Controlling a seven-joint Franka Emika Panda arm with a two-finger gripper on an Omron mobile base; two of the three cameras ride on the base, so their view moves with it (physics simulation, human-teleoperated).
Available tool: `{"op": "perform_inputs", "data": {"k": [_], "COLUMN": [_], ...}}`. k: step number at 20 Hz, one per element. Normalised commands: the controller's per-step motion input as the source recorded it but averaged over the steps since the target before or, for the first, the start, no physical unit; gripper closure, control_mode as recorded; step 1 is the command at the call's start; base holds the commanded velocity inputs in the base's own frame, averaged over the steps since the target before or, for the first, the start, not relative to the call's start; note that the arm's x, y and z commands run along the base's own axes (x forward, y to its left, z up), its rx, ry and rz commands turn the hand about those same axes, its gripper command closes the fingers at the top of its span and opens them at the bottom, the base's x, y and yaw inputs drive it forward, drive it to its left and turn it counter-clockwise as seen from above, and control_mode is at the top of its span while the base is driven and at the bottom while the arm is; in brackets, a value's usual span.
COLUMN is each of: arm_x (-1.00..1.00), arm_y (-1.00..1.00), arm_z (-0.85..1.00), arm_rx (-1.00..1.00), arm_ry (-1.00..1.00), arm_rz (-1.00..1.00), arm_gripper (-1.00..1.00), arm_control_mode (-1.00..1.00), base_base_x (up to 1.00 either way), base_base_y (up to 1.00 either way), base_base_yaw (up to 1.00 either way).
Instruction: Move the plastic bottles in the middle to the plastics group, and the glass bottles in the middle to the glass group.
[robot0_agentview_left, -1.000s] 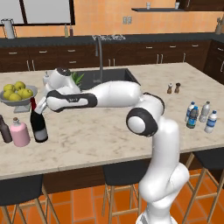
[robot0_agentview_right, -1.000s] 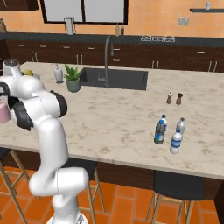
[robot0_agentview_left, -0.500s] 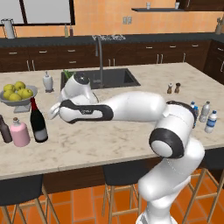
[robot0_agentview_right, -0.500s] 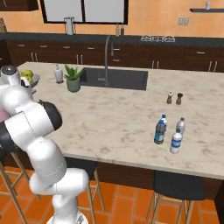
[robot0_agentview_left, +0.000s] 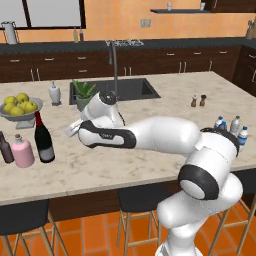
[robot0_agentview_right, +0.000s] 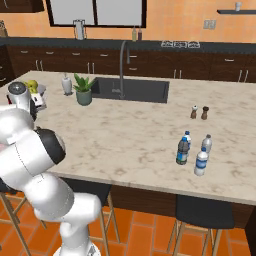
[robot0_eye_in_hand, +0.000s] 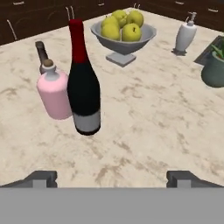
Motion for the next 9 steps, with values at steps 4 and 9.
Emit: {"op": "perform_inputs", "data": {"k": [4,9], "arm_x": [0.0,0.09], "arm_y": [-0.86,-1.0], "arm_z": [0.0,0.0], "arm_rx": [0.2,0.34], "arm_ry": [0.0,0.01], "arm_rz": [-0.32,-0.39], "arm_gripper": [-1.0,-1.0], "arm_control_mode": [-1.0,-1.0], "base_base_x": [0.0,0.0], "base_base_y": [0.0,0.0], "base_base_yaw": [0.0,0.0]}}
